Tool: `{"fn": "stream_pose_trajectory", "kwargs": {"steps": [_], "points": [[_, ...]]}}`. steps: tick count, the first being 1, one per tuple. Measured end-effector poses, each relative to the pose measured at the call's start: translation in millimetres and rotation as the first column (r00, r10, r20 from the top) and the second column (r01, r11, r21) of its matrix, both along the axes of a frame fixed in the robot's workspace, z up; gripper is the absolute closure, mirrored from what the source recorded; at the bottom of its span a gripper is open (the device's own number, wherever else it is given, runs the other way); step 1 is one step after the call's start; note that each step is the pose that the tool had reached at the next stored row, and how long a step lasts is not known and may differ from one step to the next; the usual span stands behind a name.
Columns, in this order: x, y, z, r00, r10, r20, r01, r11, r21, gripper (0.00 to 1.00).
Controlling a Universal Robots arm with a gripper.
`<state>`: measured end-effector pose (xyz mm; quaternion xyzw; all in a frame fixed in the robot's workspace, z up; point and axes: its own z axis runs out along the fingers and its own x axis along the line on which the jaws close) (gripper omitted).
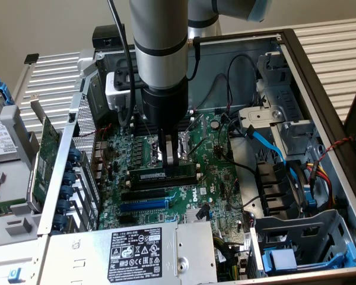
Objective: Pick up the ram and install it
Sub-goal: 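Insert the ram into the slot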
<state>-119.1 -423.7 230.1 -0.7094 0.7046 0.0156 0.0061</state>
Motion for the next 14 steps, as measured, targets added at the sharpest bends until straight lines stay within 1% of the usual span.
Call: {"fn": "stream_pose_trajectory", "kwargs": {"steps": [6, 14], "points": [[0.0, 0.0, -0.6, 1.0, 0.0, 0.0001, 0.0, 1.0, 0.0001, 0.87], [0.0, -0.3, 1.4, 1.0, 0.004, 0.0001, -0.004, 1.0, 0.0002, 0.87]]}}
